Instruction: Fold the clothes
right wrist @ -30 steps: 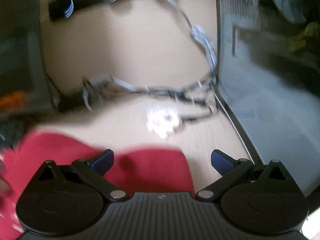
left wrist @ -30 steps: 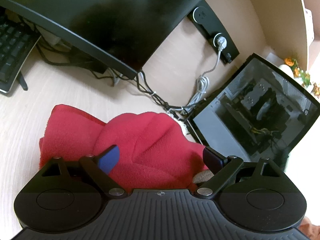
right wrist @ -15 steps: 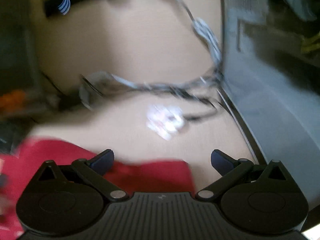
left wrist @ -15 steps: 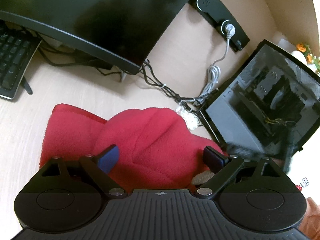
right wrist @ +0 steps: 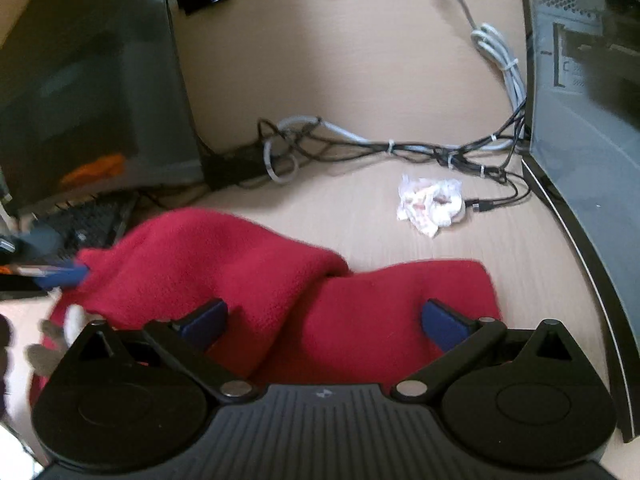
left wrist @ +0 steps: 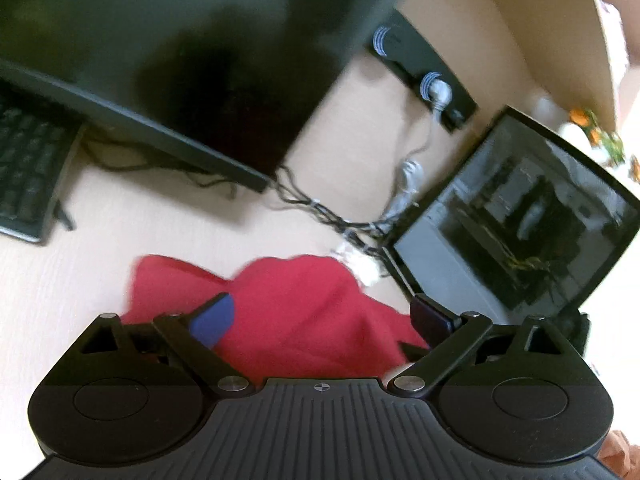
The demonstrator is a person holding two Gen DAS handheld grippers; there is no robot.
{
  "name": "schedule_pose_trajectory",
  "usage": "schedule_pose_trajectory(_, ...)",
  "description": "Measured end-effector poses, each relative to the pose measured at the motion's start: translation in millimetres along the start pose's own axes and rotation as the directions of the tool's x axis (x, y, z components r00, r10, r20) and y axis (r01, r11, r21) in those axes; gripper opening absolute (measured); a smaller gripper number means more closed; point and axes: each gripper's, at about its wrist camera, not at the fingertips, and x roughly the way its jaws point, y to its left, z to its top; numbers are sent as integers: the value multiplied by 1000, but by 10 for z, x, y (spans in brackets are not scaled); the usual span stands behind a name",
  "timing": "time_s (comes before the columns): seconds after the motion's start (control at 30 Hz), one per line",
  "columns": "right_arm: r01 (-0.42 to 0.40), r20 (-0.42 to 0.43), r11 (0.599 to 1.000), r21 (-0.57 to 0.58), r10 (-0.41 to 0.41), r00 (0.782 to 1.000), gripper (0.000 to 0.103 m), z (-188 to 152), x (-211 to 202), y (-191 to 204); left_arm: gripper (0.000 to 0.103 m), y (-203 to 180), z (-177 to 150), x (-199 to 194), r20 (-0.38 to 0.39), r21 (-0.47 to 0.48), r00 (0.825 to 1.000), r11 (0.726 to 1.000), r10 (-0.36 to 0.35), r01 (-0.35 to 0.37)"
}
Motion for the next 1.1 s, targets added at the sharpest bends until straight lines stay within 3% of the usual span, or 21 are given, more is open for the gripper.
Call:
schedule_pose_trajectory(0.1,7,43,999,50,-9,999,103,64,-77,-120,98,344,22,108,-42,-123,999,992,-2,-3)
schedule_pose_trajectory(0.17,182,16,981,61,-183,983,103,85,40,-168,98,471,37,179,-37,-180,999,984,-9,2)
schedule_pose_trajectory(0.23,349,-23,936,42,-348,937,103,66,236,-266,98,504,73,239,-33,-193,999,981,-2,-4)
schedule_pose_trajectory(0.27,366,-57,930,34,-364,930,103,35,349,-336,98,509,88,268,-35,-189,999,982,8,-14)
schedule_pose_trajectory(0.37,334,-81,940,77,-328,941,103,44,388,-420,98,523,82,365,-56,-161,997,986,44,-53)
schedule_pose_trajectory(0.47,329,-43,944,28,-328,944,103,51,297,-359,98,505,89,351,-50,-136,997,989,50,-57)
schedule_pose_trajectory(0.57,309,28,949,58,-311,950,103,36,8,-375,98,515,120,115,-3,-166,999,985,53,-52)
schedule_pose_trajectory(0.7,421,90,906,45,-424,901,103,-114,-194,-412,98,406,37,-281,49,-155,999,988,-4,12)
schedule_pose_trajectory(0.77,464,28,886,7,-464,885,103,-252,-65,-443,98,399,-67,-335,31,-149,1000,989,1,3)
schedule_pose_trajectory(0.8,476,2,880,-6,-476,880,103,-307,12,-472,98,411,-122,-307,12,-142,999,989,37,-35)
schedule_pose_trajectory(0.9,473,9,881,0,-473,881,103,-279,14,-497,98,483,-193,-177,-45,-141,985,975,165,-170)
schedule_pose_trajectory(0.97,458,23,889,6,-458,889,103,-255,-24,-504,98,517,-206,-166,-52,-148,980,969,191,-196)
schedule_pose_trajectory(1.03,377,57,925,49,-380,923,103,-228,-172,-521,98,496,-198,-200,-37,-142,979,969,200,-203)
schedule_pose_trajectory(1.1,222,102,969,110,-233,967,103,-206,-357,-536,98,398,-154,-301,11,-112,980,975,196,-194)
